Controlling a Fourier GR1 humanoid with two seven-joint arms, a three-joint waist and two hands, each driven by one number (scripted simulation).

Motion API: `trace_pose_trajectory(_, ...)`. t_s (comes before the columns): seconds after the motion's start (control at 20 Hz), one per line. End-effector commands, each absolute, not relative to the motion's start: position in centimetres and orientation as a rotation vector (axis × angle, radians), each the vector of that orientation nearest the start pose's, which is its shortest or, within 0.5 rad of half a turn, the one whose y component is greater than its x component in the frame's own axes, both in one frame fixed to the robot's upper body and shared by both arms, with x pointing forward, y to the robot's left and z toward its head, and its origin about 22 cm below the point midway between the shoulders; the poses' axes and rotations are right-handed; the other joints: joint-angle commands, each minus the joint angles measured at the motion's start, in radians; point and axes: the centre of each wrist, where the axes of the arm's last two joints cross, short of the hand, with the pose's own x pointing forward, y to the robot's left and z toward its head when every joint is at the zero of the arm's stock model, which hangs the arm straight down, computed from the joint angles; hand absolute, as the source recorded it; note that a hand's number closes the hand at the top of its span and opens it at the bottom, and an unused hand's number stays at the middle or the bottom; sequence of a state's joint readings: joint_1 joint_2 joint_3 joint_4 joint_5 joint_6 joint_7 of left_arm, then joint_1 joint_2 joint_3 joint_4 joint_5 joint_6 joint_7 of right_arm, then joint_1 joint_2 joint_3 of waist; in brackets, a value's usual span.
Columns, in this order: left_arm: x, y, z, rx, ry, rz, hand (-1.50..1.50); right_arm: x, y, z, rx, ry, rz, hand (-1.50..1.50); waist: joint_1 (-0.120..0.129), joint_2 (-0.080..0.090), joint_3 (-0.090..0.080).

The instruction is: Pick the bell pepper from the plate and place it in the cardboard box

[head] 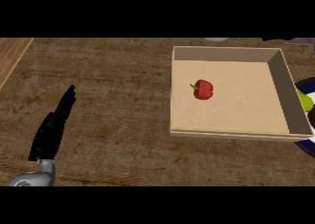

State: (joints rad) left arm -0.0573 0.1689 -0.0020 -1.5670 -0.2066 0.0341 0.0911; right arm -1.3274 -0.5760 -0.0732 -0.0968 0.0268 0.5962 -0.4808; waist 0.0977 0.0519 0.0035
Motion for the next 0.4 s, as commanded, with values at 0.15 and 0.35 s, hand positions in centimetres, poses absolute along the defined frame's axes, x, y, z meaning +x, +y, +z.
trace_pose_trajectory(0.15, 26.3, 24.8, 2.4, 0.296, -1.539, -0.285, 0.00, 44.8, -38.4, 22.8, 0.188, -1.815, 0.505, -1.50, 0.024, 0.025, 0.004)
trace_pose_trajectory(0.35, 26.1, 25.3, 2.5, 0.291, -1.549, -0.286, 0.00, 43.7, -40.8, 23.9, 0.183, -1.813, 0.533, -1.50, 0.040, 0.029, 0.006)
